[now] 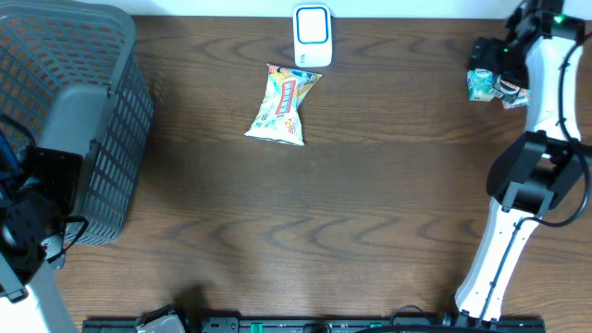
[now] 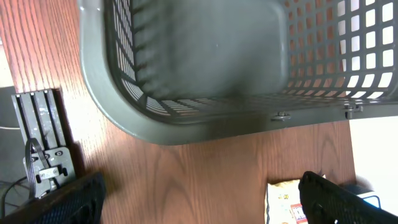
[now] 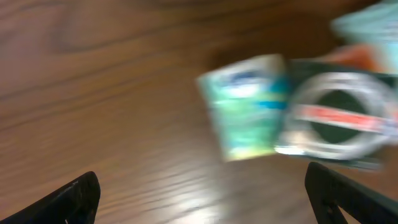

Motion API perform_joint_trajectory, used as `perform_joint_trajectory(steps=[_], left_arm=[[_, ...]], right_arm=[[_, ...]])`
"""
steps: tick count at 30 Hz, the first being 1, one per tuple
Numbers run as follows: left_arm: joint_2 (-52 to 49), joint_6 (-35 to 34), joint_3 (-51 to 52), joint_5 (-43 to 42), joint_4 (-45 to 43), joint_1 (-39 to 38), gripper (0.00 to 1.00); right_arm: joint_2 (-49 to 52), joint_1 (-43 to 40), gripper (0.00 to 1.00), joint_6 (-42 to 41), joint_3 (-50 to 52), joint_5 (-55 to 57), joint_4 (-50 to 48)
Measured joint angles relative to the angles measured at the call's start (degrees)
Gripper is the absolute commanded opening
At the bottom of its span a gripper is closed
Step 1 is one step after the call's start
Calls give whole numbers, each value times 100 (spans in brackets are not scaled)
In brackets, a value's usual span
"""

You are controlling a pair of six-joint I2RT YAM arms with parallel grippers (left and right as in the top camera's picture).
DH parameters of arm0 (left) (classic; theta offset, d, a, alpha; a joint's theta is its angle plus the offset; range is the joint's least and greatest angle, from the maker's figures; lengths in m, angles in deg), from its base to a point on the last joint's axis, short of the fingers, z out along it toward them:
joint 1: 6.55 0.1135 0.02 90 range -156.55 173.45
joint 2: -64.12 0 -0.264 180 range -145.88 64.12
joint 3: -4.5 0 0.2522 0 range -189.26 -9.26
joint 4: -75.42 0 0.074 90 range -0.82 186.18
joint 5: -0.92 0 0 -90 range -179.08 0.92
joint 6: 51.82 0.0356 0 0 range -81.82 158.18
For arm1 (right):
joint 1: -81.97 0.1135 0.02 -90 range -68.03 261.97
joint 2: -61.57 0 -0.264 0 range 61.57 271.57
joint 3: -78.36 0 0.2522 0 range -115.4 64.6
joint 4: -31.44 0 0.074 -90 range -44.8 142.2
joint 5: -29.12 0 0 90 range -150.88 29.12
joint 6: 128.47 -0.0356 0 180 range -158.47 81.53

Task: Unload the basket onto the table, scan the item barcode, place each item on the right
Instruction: 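Carry the tin right and drop it by the scanned packs, then reach the right gripper to the snack bag and grasp it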

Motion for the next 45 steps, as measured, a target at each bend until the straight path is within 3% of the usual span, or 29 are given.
perform_joint_trajectory(steps=[12,15,17,19,22,34,45], left_arm=[[0,0,0,0,0,0,98],[0,0,0,0,0,0,98],[0,0,0,0,0,0,98],[0,0,0,0,0,0,98],[0,0,0,0,0,0,97],[0,0,0,0,0,0,98],[0,0,0,0,0,0,97]], right_arm=[[-22,1635,98,-315,0,-758,210],[-22,2157,57,-457,0,-789,144],[-22,2468,38,-481,0,-802,-22],[-22,2798,29,-531,0,-785,-269],[-22,3261,23,-584,0,-605,-586],[-11,4601,14,-929,131,1257,-874],[511,4824,1,-1023,564,1961,-761]])
